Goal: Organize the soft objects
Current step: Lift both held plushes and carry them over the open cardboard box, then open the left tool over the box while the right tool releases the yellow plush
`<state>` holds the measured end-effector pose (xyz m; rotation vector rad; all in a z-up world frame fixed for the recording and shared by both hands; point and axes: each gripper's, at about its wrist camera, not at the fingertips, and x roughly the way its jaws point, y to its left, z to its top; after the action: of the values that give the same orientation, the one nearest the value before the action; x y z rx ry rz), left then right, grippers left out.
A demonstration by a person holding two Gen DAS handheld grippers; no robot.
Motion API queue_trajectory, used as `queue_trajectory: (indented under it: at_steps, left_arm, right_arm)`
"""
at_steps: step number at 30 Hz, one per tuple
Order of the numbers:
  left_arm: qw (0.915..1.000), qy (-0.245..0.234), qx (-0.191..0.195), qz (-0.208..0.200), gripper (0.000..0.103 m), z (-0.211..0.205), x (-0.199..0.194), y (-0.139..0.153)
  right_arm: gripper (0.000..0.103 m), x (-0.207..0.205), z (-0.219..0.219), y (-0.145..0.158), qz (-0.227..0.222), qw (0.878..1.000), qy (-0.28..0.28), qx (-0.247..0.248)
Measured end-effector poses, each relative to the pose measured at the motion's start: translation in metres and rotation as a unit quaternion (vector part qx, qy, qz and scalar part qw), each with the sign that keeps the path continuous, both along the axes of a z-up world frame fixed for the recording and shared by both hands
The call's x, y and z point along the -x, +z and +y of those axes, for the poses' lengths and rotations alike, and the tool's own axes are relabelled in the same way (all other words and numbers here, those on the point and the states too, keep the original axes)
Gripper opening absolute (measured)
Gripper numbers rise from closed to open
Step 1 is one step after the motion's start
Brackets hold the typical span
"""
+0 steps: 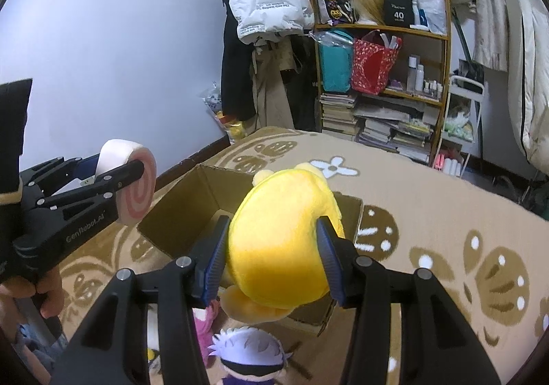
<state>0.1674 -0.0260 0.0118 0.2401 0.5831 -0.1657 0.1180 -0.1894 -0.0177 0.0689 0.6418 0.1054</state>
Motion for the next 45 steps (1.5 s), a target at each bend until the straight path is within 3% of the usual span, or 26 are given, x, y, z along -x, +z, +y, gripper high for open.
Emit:
queue_trajectory:
  at_steps: [11, 18, 22, 32, 34, 39, 40, 45]
  left_arm:
    - [0.9995, -0.02, 0.024, 0.005, 0.038, -0.007, -0.008, -0.016]
    - [0.9995, -0.02, 0.014, 0.02, 0.04, -0.016, -0.014, -0.025]
    - [0.9995, -0.007, -0.011, 0.028, 0.044, -0.022, -0.017, -0.034]
    - [0.9988, -0.008, -0.006, 0.049, 0.049, -0.021, -0.022, -0.044]
    - [0.9991, -0.008, -0.013, 0.039, 0.053, -0.023, -0.02, -0.044]
    - [0.9995, -0.007, -0.028, 0.012, 0.082, -0.026, -0.012, -0.039]
    - [0.9995, -0.007, -0.031, 0.008, 0.084, -0.027, -0.011, -0.037]
    - [0.999, -0.004, -0.044, 0.011, 0.098, -0.027, -0.011, -0.035]
  right_arm:
    - [0.053, -0.011, 0.014, -0.013, -0.005, 1.0, 0.018, 0.018]
    - [0.054, -0.019, 0.015, -0.023, 0.003, 0.999, 0.018, 0.03]
    - [0.055, -0.024, 0.01, -0.031, 0.015, 0.999, 0.01, 0.031]
    - [0.056, -0.028, 0.008, -0.037, 0.022, 0.999, 0.011, 0.031]
    - [0.056, -0.03, 0.008, -0.038, 0.023, 0.999, 0.011, 0.033]
    - [0.056, -0.031, 0.008, -0.041, 0.029, 0.999, 0.007, 0.031]
    - [0.057, -0.031, 0.007, -0.042, 0.03, 0.999, 0.006, 0.03]
    - [0.076, -0.028, 0.004, -0.039, 0.024, 0.999, -0.002, 0.024]
